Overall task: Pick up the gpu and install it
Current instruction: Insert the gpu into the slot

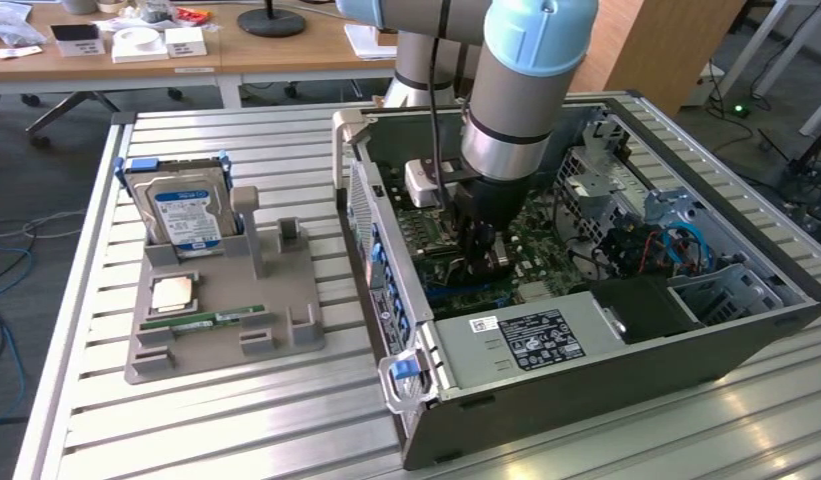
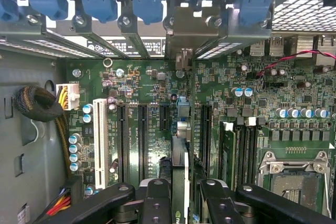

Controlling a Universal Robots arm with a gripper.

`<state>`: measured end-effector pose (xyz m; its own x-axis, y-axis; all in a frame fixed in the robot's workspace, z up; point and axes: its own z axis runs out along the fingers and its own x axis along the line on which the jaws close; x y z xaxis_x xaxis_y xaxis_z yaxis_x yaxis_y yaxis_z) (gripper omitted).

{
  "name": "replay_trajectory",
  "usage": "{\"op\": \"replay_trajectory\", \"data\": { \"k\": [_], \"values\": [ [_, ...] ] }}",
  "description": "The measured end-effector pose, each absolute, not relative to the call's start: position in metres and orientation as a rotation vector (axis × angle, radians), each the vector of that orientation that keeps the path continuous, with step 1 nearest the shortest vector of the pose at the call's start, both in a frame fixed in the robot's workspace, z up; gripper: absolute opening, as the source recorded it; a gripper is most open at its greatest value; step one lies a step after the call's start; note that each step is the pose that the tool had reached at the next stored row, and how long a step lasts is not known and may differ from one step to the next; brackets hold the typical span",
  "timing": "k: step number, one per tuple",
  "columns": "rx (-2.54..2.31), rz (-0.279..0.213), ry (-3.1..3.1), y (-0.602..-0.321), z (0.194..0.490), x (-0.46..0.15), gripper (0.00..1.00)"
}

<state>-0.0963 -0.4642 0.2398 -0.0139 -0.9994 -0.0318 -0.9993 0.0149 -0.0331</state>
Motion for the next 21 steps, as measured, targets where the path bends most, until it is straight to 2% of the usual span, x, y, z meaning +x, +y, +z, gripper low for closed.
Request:
{"op": "replay_trajectory", "data": {
  "k": [21],
  "values": [
    [-2.173,-0.002,2.205,-0.4634,0.2399,-0.0963,0.26]
  ]
}}
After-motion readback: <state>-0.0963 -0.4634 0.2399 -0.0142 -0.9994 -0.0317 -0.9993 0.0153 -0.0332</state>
